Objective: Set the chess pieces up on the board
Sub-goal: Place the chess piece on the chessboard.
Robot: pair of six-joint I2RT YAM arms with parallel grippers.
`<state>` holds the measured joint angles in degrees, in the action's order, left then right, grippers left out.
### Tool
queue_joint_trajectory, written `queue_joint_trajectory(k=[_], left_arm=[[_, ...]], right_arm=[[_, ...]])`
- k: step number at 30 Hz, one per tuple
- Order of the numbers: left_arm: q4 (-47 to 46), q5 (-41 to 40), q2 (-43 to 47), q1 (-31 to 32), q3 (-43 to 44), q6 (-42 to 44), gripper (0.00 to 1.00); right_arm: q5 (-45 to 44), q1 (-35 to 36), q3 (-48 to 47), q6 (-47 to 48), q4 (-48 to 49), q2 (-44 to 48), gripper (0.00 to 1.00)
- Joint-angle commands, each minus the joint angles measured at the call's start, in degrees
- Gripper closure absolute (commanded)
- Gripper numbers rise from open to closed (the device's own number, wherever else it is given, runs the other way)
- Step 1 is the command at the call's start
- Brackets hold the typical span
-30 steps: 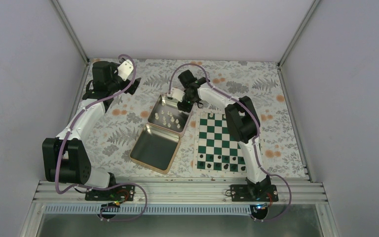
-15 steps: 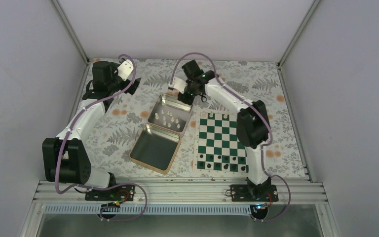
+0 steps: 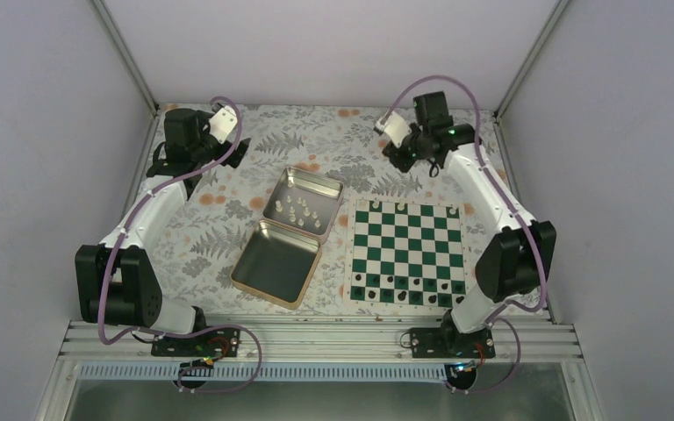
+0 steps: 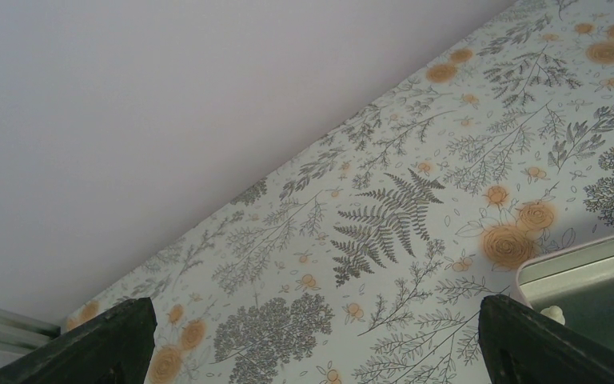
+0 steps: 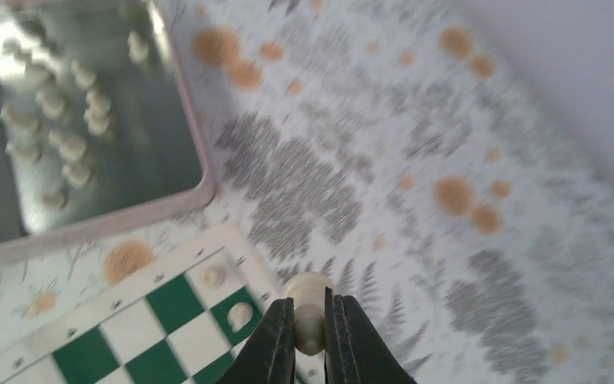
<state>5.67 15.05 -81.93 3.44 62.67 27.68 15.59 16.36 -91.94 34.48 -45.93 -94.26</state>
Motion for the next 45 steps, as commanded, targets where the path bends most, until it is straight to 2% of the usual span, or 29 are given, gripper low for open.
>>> queue_joint_trajectory(k=[1, 13, 29, 45], left_arm=[[-0.1, 0.6, 0.0, 0.2, 0.7, 0.2, 0.0], [-0.1, 0.9, -0.8, 0.2, 0.5, 0.1, 0.0], [-0.1, 0.9, -1.2, 0.3, 0.6, 0.0, 0.0], [0.3, 0.7, -1.3, 0.5, 0.8, 0.2, 0.0]], right_arm=[[1.1, 0.7, 8.1, 0.7, 0.4, 0.6, 0.93], [2.8, -1.2, 19.8, 0.4, 7.9, -4.0, 0.93], [1.1, -3.9, 23.2, 1.9, 12.2, -7.6, 0.93], [1.3, -4.6, 21.8, 3.2, 12.3, -11.6, 0.92]])
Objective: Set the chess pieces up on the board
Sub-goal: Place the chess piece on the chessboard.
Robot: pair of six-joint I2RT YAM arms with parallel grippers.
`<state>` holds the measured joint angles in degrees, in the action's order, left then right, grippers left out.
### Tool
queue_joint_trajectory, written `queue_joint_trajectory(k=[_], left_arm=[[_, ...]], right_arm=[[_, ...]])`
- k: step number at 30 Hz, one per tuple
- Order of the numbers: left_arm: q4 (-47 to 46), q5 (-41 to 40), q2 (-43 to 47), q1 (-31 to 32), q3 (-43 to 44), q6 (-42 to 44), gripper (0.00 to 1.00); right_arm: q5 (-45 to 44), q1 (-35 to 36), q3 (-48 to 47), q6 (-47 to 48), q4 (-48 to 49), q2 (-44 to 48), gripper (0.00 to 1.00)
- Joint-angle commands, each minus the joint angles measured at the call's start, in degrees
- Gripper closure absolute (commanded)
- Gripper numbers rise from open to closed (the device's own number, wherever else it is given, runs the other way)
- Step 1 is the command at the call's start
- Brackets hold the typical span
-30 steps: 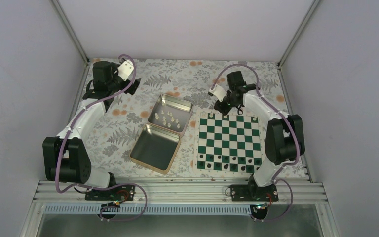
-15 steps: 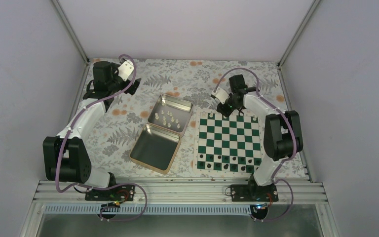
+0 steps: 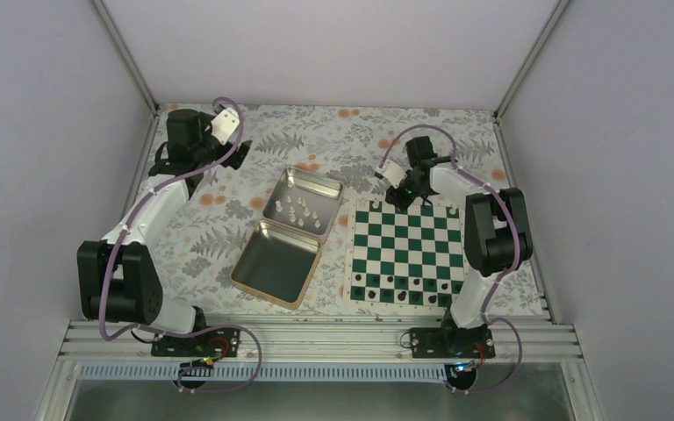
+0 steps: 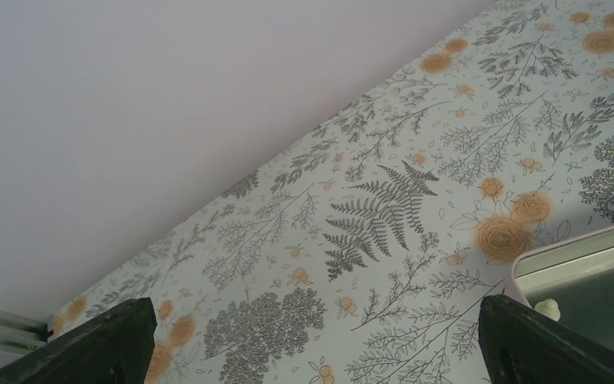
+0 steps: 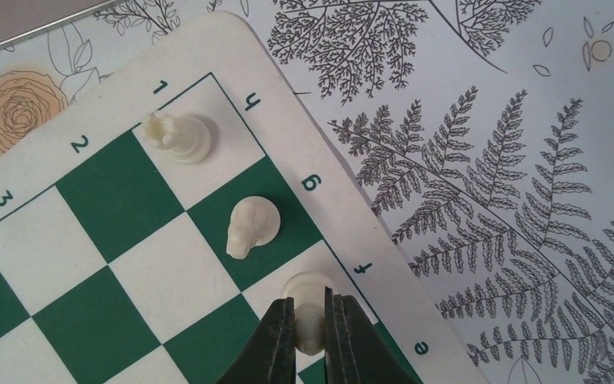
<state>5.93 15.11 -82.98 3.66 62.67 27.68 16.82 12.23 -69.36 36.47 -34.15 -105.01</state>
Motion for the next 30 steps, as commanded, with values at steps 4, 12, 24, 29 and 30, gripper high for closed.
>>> queue_joint_trajectory(k=[4, 12, 24, 29, 30], left_arm=[[0.0, 0.6, -0.3, 0.3, 0.8, 0.2, 0.0], [0.0, 0.7, -0.4, 0.3, 0.8, 0.2, 0.0], [0.1, 0.7, -0.4, 0.4, 0.9, 0.3, 0.0], [0.1, 0.6, -0.4, 0.4, 0.9, 0.3, 0.0], [0.1, 0.6, -0.4, 0.4, 1.0, 0.3, 0.0]], right_arm=[[-0.4, -0.5, -1.4, 1.3, 0.2, -1.0, 0.91], [-0.8, -0.5, -2.1, 1.5, -0.2, -1.4, 0.89], [-0.5, -0.5, -3.2, 2.0, -1.7, -1.9, 0.88], [-0.2, -0.4, -3.7, 2.4, -2.7, -2.0, 0.88], [-0.3, -0.4, -3.7, 2.5, -2.9, -2.0, 0.88]])
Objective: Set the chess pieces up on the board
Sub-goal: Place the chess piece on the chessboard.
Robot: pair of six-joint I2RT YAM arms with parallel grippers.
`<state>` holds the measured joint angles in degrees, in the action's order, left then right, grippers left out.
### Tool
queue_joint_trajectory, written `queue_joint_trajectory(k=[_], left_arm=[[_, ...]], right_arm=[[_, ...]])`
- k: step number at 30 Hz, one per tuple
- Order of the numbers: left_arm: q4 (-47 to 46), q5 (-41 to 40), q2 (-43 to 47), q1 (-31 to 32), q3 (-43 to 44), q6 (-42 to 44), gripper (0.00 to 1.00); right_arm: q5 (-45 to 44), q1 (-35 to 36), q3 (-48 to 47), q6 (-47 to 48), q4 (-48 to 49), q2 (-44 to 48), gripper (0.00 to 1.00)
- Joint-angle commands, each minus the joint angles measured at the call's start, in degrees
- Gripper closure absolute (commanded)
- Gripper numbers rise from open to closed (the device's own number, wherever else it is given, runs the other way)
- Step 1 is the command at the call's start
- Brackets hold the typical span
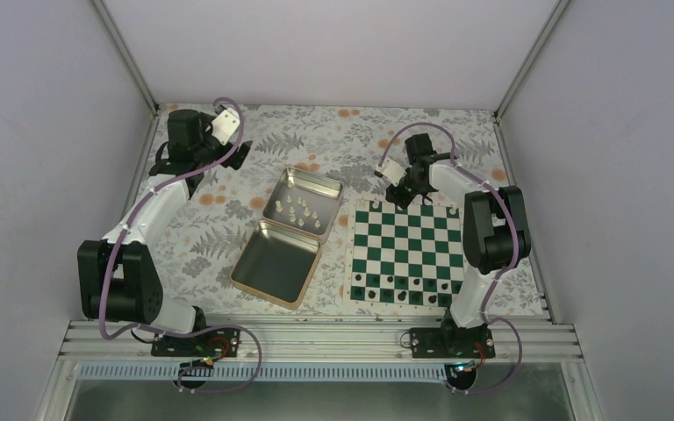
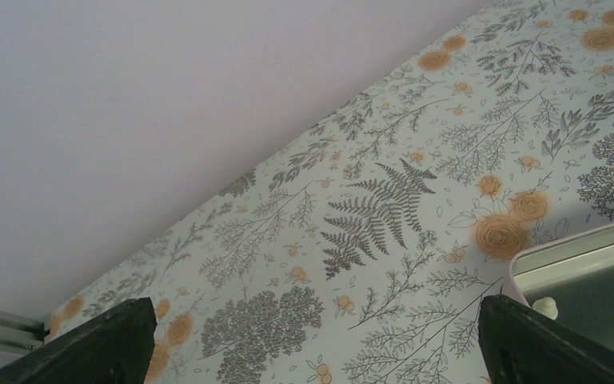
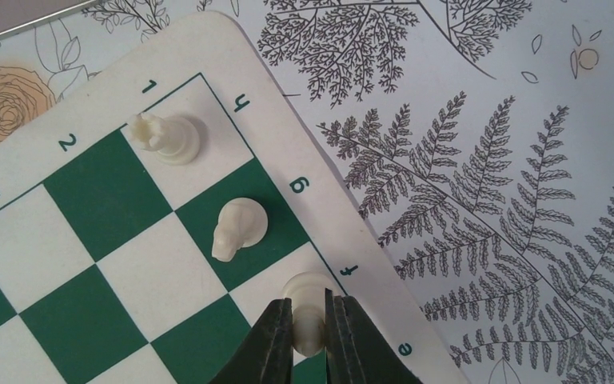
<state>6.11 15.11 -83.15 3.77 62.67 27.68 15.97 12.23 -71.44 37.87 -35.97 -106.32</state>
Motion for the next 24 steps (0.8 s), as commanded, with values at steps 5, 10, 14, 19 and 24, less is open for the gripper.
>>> queue_joint_trajectory(k=[5, 10, 14, 19, 24], left_arm=[[-0.1, 0.7, -0.3, 0.3, 1.0, 0.3, 0.0], [-0.1, 0.7, -0.3, 0.3, 1.1, 0.3, 0.0], [0.0, 0.7, -0.2, 0.4, 1.1, 0.3, 0.0], [0.0, 0.6, -0.2, 0.5, 1.1, 0.3, 0.0], [0.1, 0.5, -0.2, 0.5, 1.3, 0.3, 0.0]], right_arm=[[0.6, -0.4, -1.8, 1.6, -1.9, -0.4, 0.89], [0.9, -0.4, -2.0, 1.8, -2.7, -0.4, 0.88], [1.1, -0.3, -1.7, 1.9, -2.9, -0.3, 0.89], [1.1, -0.3, -1.7, 2.0, -2.3, -0.7, 0.88], [1.6, -0.2, -1.9, 2.1, -2.4, -1.6, 0.88]])
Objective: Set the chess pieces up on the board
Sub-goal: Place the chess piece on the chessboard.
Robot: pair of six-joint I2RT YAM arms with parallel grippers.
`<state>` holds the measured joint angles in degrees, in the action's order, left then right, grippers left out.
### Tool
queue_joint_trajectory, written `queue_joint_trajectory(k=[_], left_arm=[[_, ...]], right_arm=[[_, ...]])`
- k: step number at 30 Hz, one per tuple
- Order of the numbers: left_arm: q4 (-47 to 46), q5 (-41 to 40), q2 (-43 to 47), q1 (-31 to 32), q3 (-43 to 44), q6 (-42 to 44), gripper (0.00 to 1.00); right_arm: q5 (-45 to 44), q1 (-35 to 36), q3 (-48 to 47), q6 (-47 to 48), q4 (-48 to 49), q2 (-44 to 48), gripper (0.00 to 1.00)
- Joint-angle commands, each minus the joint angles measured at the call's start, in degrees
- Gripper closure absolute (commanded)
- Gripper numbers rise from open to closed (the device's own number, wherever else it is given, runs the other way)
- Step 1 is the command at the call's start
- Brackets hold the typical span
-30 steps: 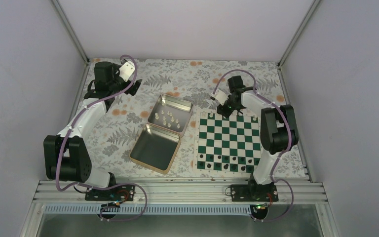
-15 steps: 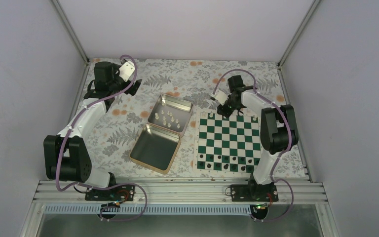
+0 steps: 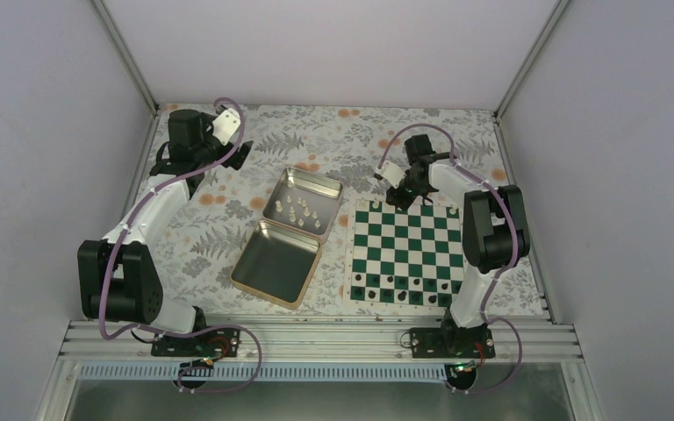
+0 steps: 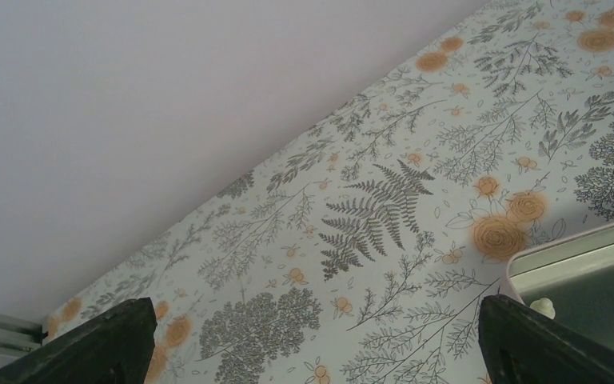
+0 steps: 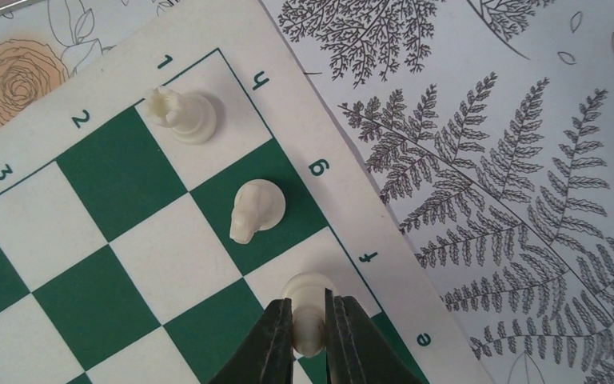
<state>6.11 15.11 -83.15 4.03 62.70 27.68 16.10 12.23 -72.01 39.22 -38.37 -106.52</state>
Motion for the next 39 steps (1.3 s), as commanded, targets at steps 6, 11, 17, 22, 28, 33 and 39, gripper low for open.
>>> queue_joint_trajectory(k=[6, 11, 17, 22, 28, 33, 39], left_arm=[[0.1, 0.4, -0.3, 0.3, 1.3, 0.3, 0.0], [0.1, 0.1, -0.3, 0.3, 1.2, 0.3, 0.0], [0.1, 0.1, -0.3, 0.3, 1.2, 0.4, 0.0], [0.0, 0.0, -0.4, 0.3, 1.1, 0.4, 0.0], [0.0, -0.1, -0.4, 0.4, 1.1, 0.4, 0.0], [-0.1, -0.1, -0.1, 0.4, 1.0, 0.4, 0.0], [-0.3, -0.7, 0.6, 0.4, 0.6, 0.7, 0.0]], right_arm=[[1.5, -0.1, -1.4, 0.8, 0.1, -1.8, 0.88], [1.4, 0.0, -1.4, 0.7, 0.6, -1.9, 0.84], [1.7, -0.1, -2.0, 0.8, -0.1, -2.1, 0.77], [2.0, -0.1, -2.9, 1.1, -1.1, 0.0, 0.67], [1.1, 0.5, -6.5, 0.5, -3.4, 3.3, 0.65], [0.8, 4.1, -13.5, 0.4, -6.8, 3.2, 0.64], [2.1, 13.7, -26.4, 0.2, -11.1, -4.3, 0.64]])
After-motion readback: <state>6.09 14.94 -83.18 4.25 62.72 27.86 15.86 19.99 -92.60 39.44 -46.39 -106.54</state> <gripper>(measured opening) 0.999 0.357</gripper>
